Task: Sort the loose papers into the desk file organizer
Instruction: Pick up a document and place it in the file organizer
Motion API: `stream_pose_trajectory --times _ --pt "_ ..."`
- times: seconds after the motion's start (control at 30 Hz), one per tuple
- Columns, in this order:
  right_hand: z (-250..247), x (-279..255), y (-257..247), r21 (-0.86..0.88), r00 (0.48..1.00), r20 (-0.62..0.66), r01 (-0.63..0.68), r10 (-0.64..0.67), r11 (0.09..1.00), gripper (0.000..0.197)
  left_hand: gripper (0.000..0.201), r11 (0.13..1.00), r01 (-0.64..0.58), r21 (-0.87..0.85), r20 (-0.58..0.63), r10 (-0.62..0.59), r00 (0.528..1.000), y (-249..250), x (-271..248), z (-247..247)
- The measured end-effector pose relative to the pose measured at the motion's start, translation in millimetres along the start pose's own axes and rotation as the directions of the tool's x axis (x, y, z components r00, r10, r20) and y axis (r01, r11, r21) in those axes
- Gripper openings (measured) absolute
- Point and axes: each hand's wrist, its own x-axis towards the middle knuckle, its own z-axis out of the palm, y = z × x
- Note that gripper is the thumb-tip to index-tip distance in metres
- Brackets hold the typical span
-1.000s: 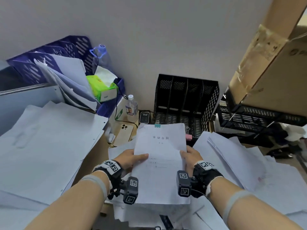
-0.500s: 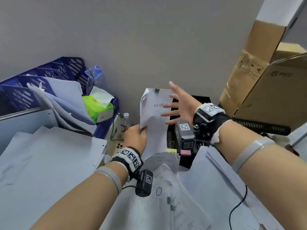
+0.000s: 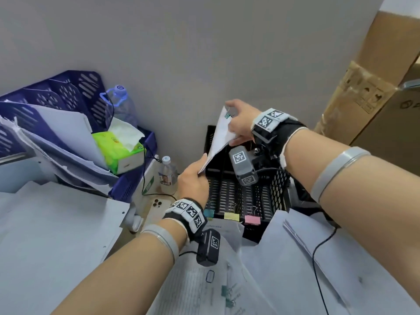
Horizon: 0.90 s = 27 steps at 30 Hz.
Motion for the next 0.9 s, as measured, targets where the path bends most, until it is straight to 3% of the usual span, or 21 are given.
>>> stream_pose_trajectory --times 0.13,0.23,0.33,0.43,0.57,0.67,0.77,0.83,0.9 --pt "-0.9 14.3 12.5 -0.249 0.989 0.017 0.149 -0.149 0.957 0.078 0.063 0.994 0.098 0.044 0.162 -0.104 0.981 -16.1 11.7 20.0" --pt "3.8 29.2 34.2 -0.285 0.985 -0.008 0.16 -0.17 0.945 0.07 0.061 0.973 0.168 0.159 0.289 -0.209 0.934 -33.5 20.3 30.1" --pt "12.6 35.3 63.6 -0.433 0.977 -0.002 0.19 -0.211 0.881 0.058 0.056 0.961 0.178 0.211 0.334 -0.242 0.911 -52.7 22.7 32.0" --pt "31.5 36.7 97.7 -0.463 0.973 0.039 0.221 -0.229 0.859 0.05 0.057 0.952 0.245 0.185 0.348 -0.297 0.889 -71.1 20.9 31.7" --pt "54.9 32.7 125.4 -0.461 0.975 0.188 0.192 -0.116 0.867 0.05 0.05 0.951 0.272 0.148 0.322 -0.306 0.896 -85.6 11.7 23.1" --pt "60.4 21.3 133.0 -0.387 0.985 0.091 0.171 -0.147 0.906 0.042 0.035 0.957 0.256 0.138 0.232 -0.282 0.931 -92.2 1.3 7.7" --pt "66.6 0.8 146.9 -0.305 0.984 -0.071 0.132 -0.161 0.943 0.02 0.024 0.949 0.272 0.159 0.098 -0.29 0.952 -104.8 -10.9 -8.4" --pt "73.6 -19.7 160.1 -0.241 0.993 -0.086 0.055 -0.078 0.969 0.014 0.02 0.927 0.32 0.197 0.079 -0.34 0.937 -115.6 -22.7 -17.9" --pt "83.4 -42.8 176.4 -0.187 0.999 -0.03 -0.026 0.021 0.982 0.019 0.016 0.889 0.37 0.271 0.139 -0.416 0.899 -128.1 -37.9 -23.5"
